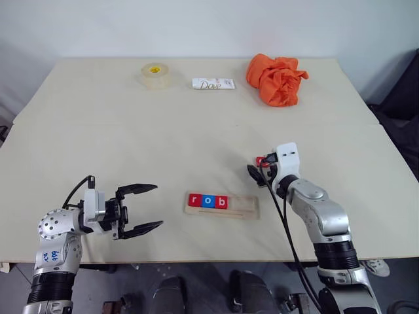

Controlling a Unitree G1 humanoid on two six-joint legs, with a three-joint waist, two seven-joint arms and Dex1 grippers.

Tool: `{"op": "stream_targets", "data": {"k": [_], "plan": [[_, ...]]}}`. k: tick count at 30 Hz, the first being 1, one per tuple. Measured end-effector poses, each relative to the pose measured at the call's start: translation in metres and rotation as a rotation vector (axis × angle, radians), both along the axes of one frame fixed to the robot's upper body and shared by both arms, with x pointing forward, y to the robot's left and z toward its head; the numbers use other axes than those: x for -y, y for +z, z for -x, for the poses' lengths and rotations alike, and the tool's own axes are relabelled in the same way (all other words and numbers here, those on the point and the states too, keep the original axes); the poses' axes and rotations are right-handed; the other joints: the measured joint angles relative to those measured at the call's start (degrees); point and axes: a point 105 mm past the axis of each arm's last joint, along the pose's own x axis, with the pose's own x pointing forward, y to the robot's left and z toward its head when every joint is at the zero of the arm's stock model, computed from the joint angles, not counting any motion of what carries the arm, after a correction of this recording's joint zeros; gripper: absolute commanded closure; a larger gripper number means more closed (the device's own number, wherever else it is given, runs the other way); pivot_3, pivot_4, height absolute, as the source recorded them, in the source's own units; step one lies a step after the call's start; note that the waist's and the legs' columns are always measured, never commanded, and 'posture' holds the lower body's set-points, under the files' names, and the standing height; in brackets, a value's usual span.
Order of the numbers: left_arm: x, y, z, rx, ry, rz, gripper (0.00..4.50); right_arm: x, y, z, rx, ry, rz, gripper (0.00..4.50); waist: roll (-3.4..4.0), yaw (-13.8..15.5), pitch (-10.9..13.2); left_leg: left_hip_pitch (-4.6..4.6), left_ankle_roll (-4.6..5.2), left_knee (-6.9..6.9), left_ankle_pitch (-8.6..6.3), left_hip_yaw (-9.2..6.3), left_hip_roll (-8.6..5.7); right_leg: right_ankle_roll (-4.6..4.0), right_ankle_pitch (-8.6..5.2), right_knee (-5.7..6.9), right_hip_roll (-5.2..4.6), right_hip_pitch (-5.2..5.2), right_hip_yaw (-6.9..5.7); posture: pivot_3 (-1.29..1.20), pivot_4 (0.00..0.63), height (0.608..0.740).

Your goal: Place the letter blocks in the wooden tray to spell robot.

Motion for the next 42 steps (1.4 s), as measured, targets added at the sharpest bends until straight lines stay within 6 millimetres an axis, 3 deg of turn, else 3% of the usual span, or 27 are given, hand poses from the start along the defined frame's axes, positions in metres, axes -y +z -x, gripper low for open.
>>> {"op": "stream_targets", "data": {"k": [2, 5, 12, 21, 24, 27, 34, 42], "plan": [[0.001, 0.0, 0.001, 0.001, -0.002, 0.003, 0.0, -0.001, 0.0, -0.001, 0.001, -0.01, -0.003, 0.02, -0.01, -0.2, 0.0, 0.0, 0.0, 0.0, 0.0, 0.0, 0.01, 0.0, 0.0, 0.0, 0.0, 0.0, 0.0, 0.0, 0.15, 0.74], [0.001, 0.0, 0.001, 0.003, 0.002, 0.004, 0.0, -0.002, 0.0, -0.002, 0.003, -0.028, -0.006, 0.61, -0.01, -0.3, 0.0, 0.01, 0.0, -0.01, 0.0, 0.01, 0.01, 0.0, 0.0, 0.01, 0.01, -0.01, 0.01, 0.0, 0.15, 0.74], [0.001, 0.0, 0.0, 0.0, 0.01, 0.01, 0.0, 0.002, 0.0, -0.003, 0.002, -0.055, -0.014, 2.99, -0.01, -0.3, 0.0, 0.01, 0.0, -0.02, 0.0, 0.04, 0.02, 0.0, 0.0, 0.01, 0.01, -0.04, 0.04, 0.0, 0.15, 0.74], [0.005, 0.001, 0.0, 0.007, -0.004, 0.015, 0.0, 0.009, 0.01, 0.007, 0.034, -0.036, 0.006, 3.04, -0.01, -0.2, 0.0, -0.02, 0.01, -0.06, -0.01, 0.09, 0.02, 0.0, 0.0, -0.01, 0.01, -0.11, 0.09, 0.0, 0.15, 0.74], [0.006, 0.002, -0.002, 0.01, -0.021, 0.014, 0.0, 0.028, 0.032, 0.027, 0.095, -0.027, 0.036, 3.04, -0.01, 0.1, 0.0, -0.05, 0.02, -0.05, -0.05, 0.09, 0.0, 0.0, 0.0, -0.09, 0.0, -0.1, 0.09, 0.0, 0.15, 0.74], [0.005, 0.002, -0.005, 0.004, -0.022, 0.019, 0.0, 0.044, 0.037, 0.051, 0.097, -0.021, 0.049, 3.04, -0.03, 0.2, 0.0, -0.03, 0.02, -0.04, -0.1, 0.12, 0.0, 0.01, 0.0, -0.13, 0.0, -0.07, 0.09, 0.0, 0.15, 0.74], [0.008, 0.002, -0.015, -0.002, -0.048, 0.033, 0.0, 0.048, 0.007, 0.111, -0.044, 0.088, 0.032, 3.04, -0.04, -0.2, 0.0, 0.0, 0.02, -0.04, -0.1, 0.13, 0.04, 0.03, 0.01, -0.14, 0.05, -0.06, 0.1, 0.0, 0.15, 0.74], [0.01, 0.004, -0.018, 0.007, -0.064, 0.033, 0.0, 0.052, -0.018, 0.131, -0.135, 0.016, -0.006, 3.04, -0.1, -0.2, -0.1, 0.03, 0.02, -0.01, -0.09, 0.12, 0.05, 0.03, 0.08, -0.16, 0.05, -0.05, 0.12, 0.0, 0.15, 0.74]]}}
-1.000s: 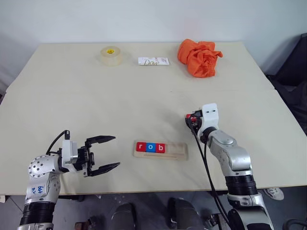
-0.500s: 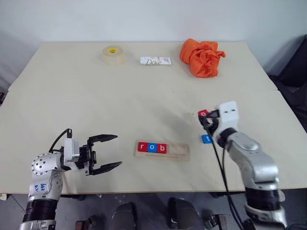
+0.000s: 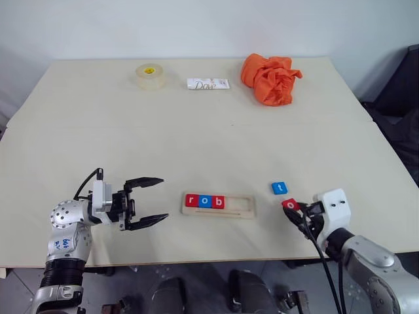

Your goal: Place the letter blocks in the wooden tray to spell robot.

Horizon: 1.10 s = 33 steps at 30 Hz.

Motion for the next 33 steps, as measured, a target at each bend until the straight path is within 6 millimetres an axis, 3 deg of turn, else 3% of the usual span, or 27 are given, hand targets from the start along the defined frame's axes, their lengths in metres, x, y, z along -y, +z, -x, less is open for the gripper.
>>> {"op": "stream_targets", "data": {"k": [4, 13, 22, 29, 33], "plan": [[0.0, 0.001, -0.001, 0.003, 0.0, 0.001, 0.0, 0.001, -0.005, -0.004, 0.004, -0.039, -0.02, 3.04, -0.01, 0.1, 0.0, -0.02, 0.0, -0.01, 0.0, -0.01, -0.01, -0.01, 0.0, -0.01, 0.0, 0.0, 0.0, 0.0, 0.15, 0.74], [-0.001, -0.008, 0.008, -0.025, 0.002, -0.007, 0.0, 0.001, -0.009, -0.013, 0.064, -0.035, -0.032, 0.02, -0.08, 0.1, 0.0, 0.0, 0.01, 0.01, 0.0, -0.01, -0.01, -0.01, 0.0, -0.03, 0.0, 0.02, 0.01, 0.0, 0.15, 0.74], [0.0, -0.009, 0.013, -0.027, 0.008, -0.008, 0.0, 0.008, -0.008, -0.019, 0.095, 0.089, 0.006, 0.02, -0.1, 0.1, -0.1, 0.0, 0.01, 0.02, 0.0, -0.01, -0.02, 0.0, 0.01, -0.05, -0.01, 0.05, 0.01, 0.0, 0.15, 0.74], [0.001, -0.007, 0.01, -0.014, 0.011, -0.003, 0.0, 0.006, 0.018, -0.024, 0.194, 0.239, 0.093, 0.02, -0.1, 0.2, -0.1, 0.0, 0.0, 0.02, 0.0, 0.01, -0.01, 0.0, 0.01, -0.04, 0.01, 0.03, 0.01, 0.0, 0.15, 0.74], [0.002, -0.008, 0.01, -0.017, 0.012, 0.004, 0.0, 0.013, 0.018, -0.017, 0.189, 0.389, 0.207, 0.02, -0.12, 0.3, -0.1, 0.0, 0.02, 0.03, -0.01, 0.01, -0.03, 0.03, 0.03, -0.1, 0.0, 0.07, 0.01, 0.0, 0.15, 0.74]]}}
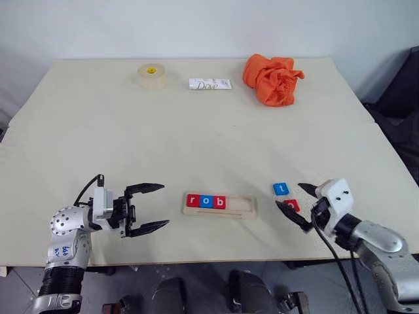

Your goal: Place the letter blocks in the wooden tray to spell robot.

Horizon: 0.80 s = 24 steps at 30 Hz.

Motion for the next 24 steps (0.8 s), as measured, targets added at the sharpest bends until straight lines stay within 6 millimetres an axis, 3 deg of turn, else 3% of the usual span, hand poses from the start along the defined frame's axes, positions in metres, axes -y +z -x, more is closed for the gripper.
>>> {"op": "stream_targets", "data": {"k": [9, 16, 24], "plan": [[0.003, -0.003, 0.003, -0.01, -0.021, -0.001, 0.0, 0.003, 0.023, -0.021, -0.083, 0.321, 0.21, 0.02, 0.01, -0.2, 0.0, 0.07, -0.04, 0.04, 0.04, 0.04, 0.06, 0.0, 0.03, 0.07, 0.03, -0.02, -0.01, 0.0, 0.15, 0.74], [0.0, -0.009, 0.015, -0.029, 0.003, -0.009, 0.0, -0.003, 0.01, -0.026, -0.186, 0.492, 0.315, 0.02, 0.01, -0.2, 0.0, 0.03, -0.02, 0.09, 0.0, 0.13, 0.04, 0.0, 0.03, 0.01, -0.02, -0.03, 0.0, 0.0, 0.15, 0.74], [-0.008, -0.011, 0.031, -0.048, 0.065, -0.032, 0.0, 0.004, 0.006, -0.03, -0.215, 0.566, 0.391, 0.02, 0.02, -0.2, 0.0, 0.04, -0.04, 0.12, -0.01, 0.13, 0.05, 0.0, 0.04, 0.04, -0.02, -0.04, 0.01, 0.0, 0.15, 0.74]]}}
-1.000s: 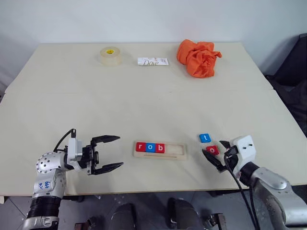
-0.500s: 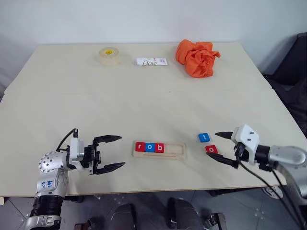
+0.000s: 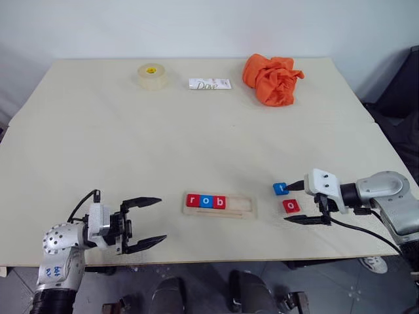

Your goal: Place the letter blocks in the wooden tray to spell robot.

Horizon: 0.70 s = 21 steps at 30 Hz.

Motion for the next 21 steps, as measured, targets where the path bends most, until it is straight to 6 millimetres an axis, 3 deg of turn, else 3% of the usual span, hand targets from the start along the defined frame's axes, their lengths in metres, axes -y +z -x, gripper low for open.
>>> {"op": "stream_targets", "data": {"k": [21], "plan": [[0.0006, 0.0035, -0.0002, 0.005, 0.026, 0.009, 0.0, 0.0042, -0.0074, 0.0046, -0.024, 0.014, 0.027, 0.02, 0.0, 0.0, 0.0, 0.0, -0.02, 0.02, 0.01, 0.0, 0.0, -0.01, 0.0, 0.04, 0.0, 0.0, 0.0, 0.0, 0.15, 0.74]]}}
